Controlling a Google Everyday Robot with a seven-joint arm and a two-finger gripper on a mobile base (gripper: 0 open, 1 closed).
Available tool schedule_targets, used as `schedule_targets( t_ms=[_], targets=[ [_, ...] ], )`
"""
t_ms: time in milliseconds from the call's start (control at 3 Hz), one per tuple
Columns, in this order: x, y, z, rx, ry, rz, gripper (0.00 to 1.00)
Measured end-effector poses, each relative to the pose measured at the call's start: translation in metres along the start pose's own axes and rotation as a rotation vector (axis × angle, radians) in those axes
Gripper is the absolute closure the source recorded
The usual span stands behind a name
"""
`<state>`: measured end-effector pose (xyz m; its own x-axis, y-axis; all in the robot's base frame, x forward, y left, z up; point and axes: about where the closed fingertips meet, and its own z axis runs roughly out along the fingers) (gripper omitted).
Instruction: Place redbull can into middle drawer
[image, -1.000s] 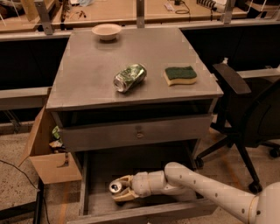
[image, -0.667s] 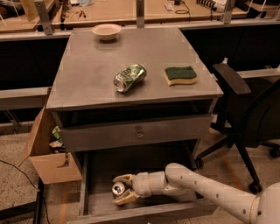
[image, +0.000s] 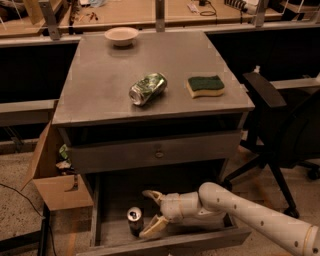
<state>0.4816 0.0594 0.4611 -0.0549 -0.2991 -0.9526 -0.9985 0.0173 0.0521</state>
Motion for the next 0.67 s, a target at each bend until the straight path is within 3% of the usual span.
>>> schedule_targets(
  t_ms=[333,667],
  targets=[
    [-0.014,0.002,-0.041,0.06,0.027,0.014,0.0],
    [-0.032,0.016,-0.093,0.139,0.063,0.038,0.14]
  ],
)
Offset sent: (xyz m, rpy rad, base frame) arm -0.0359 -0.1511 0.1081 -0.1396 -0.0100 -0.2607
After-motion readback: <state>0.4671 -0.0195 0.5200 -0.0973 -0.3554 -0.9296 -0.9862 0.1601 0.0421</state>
